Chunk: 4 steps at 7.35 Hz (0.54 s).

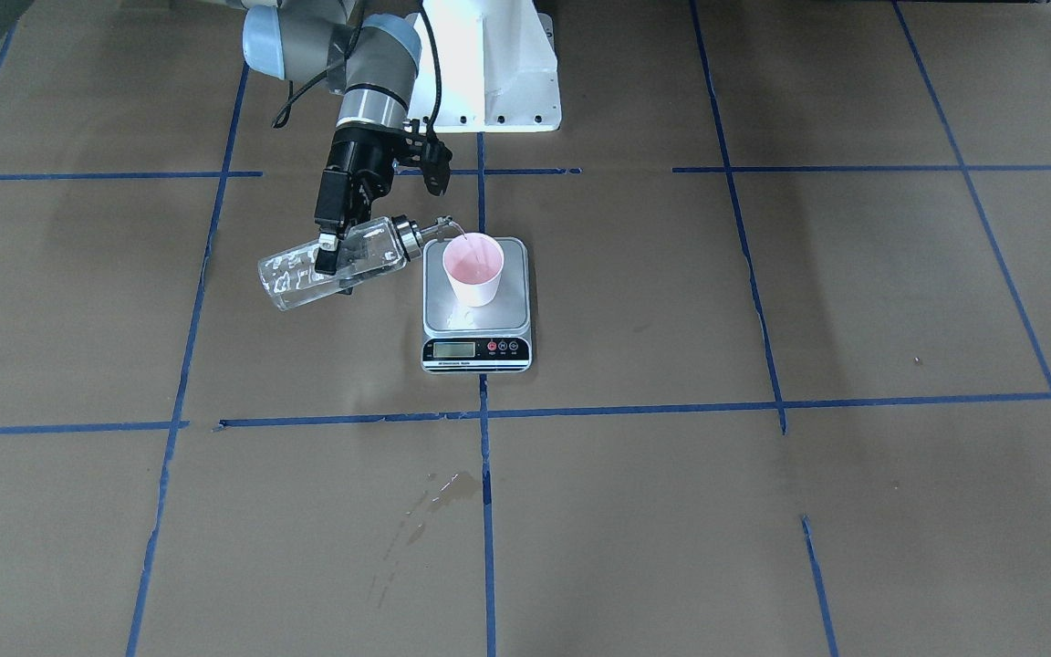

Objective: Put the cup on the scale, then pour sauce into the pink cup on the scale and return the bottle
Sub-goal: 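Tip the bottle upright and carry it back toward its spot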

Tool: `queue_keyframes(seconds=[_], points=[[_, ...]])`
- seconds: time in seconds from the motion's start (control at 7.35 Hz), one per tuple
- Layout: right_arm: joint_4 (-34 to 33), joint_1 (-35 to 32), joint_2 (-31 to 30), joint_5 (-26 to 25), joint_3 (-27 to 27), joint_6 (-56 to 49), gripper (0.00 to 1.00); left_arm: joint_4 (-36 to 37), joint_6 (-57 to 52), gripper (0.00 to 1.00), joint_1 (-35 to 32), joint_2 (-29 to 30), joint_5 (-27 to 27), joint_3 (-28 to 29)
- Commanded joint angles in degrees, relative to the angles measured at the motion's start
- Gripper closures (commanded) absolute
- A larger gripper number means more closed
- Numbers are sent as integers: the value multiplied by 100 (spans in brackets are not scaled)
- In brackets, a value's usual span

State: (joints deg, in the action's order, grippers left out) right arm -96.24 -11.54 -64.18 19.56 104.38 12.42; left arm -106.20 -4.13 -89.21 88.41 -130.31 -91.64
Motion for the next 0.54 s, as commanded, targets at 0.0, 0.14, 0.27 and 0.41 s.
queue_keyframes(seconds=[0.0,0.14,0.27,0.41], points=[[0,2,-42,302,337,609,100,3,0,0,0,1,-3,-3],[0,2,-51,460,512,1091,100,3,0,0,0,1,-3,-11],[9,2,-42,618,644,1549,100,3,0,0,-9,1,-3,-38],[9,2,-42,741,776,1875,100,3,0,0,0,10,-3,-81]])
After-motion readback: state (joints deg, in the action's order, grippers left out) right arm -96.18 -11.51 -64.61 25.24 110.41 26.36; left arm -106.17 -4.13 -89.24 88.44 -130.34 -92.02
